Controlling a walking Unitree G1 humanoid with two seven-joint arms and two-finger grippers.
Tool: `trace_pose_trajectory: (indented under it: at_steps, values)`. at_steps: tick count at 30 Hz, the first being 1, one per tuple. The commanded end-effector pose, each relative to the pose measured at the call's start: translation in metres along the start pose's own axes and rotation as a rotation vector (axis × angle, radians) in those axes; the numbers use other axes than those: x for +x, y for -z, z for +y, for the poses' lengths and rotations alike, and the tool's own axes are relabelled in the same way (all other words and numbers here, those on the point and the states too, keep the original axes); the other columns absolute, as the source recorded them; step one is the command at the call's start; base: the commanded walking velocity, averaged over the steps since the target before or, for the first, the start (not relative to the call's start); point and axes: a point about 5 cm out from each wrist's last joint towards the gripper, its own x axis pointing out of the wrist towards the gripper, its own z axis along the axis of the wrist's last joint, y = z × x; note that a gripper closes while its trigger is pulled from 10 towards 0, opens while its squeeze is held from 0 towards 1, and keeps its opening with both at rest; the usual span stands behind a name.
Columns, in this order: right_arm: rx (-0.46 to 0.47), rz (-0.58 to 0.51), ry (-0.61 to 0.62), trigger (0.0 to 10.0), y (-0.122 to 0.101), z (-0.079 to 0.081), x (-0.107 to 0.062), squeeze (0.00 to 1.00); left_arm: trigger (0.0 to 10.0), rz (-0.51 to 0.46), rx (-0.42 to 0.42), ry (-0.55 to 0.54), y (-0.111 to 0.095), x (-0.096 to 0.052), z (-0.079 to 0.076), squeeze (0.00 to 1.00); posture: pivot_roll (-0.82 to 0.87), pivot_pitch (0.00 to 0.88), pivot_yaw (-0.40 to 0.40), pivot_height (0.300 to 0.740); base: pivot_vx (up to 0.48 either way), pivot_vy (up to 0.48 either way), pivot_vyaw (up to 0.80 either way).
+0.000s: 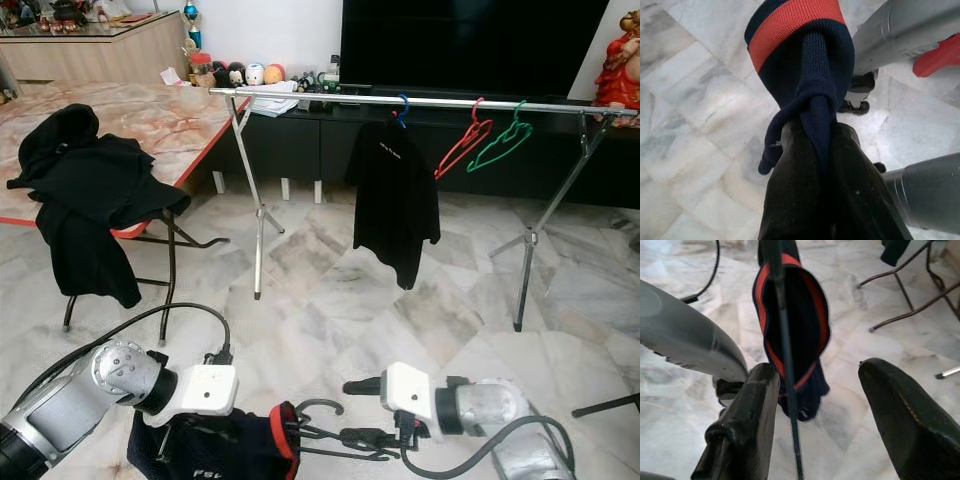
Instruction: Hang hanger
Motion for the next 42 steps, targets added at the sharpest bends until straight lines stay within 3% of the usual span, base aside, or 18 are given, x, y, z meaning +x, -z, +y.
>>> trace_pose_trajectory:
  at_steps: [1,29,30,31,34,35,42]
  values:
    - [0.006,-0.002,-0.015,10.0,0.004,0.004,0.004,0.00,10.0,-0.027,0.028,-0.016,-0.009,-0.005,0.006,0.00,0.02,0.050,0.001,0.740,0.000,0.000,0.00]
    - [0.030,-0.026,-0.012,10.0,0.014,0.013,0.027,0.00,10.0,-0.095,0.066,0.034,-0.030,0.003,0.003,0.00,0.02,0.049,0.007,0.740,0.000,0.000,0.00]
    - [0.031,-0.024,-0.015,8.4,0.015,0.013,0.028,0.00,10.0,-0.095,0.066,0.032,-0.030,0.003,0.004,0.00,0.02,0.050,0.007,0.740,0.000,0.000,0.00]
    - [0.033,-0.022,-0.016,8.4,0.015,0.014,0.028,0.00,10.0,-0.096,0.066,0.031,-0.031,0.003,0.004,0.00,0.02,0.050,0.007,0.740,0.000,0.000,0.00]
    - [0.037,-0.013,-0.025,1.2,0.017,0.015,0.029,0.00,10.0,-0.097,0.066,0.029,-0.031,0.003,0.004,0.00,0.02,0.050,0.007,0.740,0.000,0.000,0.00]
    - [0.037,-0.010,-0.025,0.0,0.018,0.015,0.029,0.00,10.0,-0.096,0.065,0.029,-0.031,0.003,0.004,0.00,0.02,0.050,0.007,0.740,0.000,0.000,0.00]
    - [0.033,0.006,-0.014,0.0,0.020,0.014,0.027,0.00,10.0,-0.091,0.065,0.026,-0.030,0.003,0.005,0.00,0.02,0.050,0.008,0.740,0.000,0.000,0.00]
